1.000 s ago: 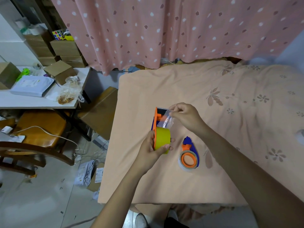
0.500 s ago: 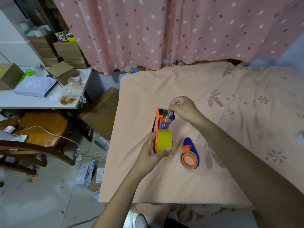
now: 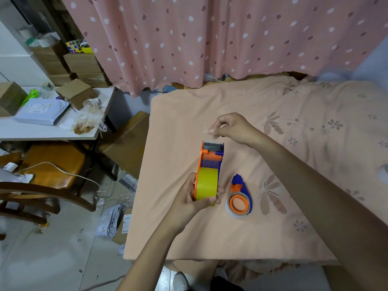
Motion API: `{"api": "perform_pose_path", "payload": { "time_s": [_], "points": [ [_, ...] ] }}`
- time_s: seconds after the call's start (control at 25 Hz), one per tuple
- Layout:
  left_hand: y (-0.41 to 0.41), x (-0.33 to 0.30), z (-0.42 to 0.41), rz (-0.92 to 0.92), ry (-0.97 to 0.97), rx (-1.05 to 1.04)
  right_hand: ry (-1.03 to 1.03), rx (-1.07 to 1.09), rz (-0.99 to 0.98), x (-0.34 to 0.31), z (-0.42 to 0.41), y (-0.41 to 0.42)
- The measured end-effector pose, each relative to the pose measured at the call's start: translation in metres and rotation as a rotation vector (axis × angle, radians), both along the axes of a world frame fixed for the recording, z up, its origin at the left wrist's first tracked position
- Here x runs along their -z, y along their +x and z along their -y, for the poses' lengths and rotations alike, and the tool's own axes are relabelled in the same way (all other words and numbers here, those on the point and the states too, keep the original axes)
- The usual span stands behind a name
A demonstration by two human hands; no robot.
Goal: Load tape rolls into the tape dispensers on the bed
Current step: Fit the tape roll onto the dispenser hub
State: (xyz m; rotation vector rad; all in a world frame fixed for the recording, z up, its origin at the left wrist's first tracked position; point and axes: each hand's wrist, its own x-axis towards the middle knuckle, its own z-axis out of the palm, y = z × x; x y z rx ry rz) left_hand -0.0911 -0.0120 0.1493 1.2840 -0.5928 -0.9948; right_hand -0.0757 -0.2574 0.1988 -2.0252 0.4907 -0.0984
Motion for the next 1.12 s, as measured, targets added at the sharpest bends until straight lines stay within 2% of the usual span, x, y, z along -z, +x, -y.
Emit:
{"api": "perform_pose_path", "payload": {
  "time_s": [0.2, 0.56, 1.12],
  "points": [
    [-0.002, -0.008, 0.001, -0.006, -0.002, -0.012, 0.105, 0.055, 0.024, 0.002, 0.006, -0.007],
    [0.0, -0.024, -0.002, 0.064, 0.025, -0.259, 0.15, 0.346, 0.119, -0.003, 0.024, 0.0],
    [0.013, -0.011, -0.02, 0.098, 0.097, -0.324, 0.156, 0.546, 0.143, 0.001, 0.025, 0.008]
  ]
}}
